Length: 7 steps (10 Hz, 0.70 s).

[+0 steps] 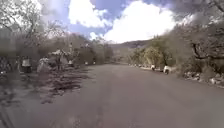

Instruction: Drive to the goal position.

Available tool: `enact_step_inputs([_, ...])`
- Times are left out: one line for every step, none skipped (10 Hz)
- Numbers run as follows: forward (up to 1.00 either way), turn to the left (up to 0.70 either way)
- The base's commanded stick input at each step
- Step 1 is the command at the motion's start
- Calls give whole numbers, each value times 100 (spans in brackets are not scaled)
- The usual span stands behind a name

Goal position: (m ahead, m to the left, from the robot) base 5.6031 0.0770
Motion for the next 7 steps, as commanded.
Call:
enact_step_inputs([70, 0])
enact_step_inputs([70, 0])
enact_step_inputs([70, 0])
enact_step_inputs([70, 0])
enact_step_inputs([70, 0])
enact_step_inputs([70, 0])
enact_step_inputs([70, 0])
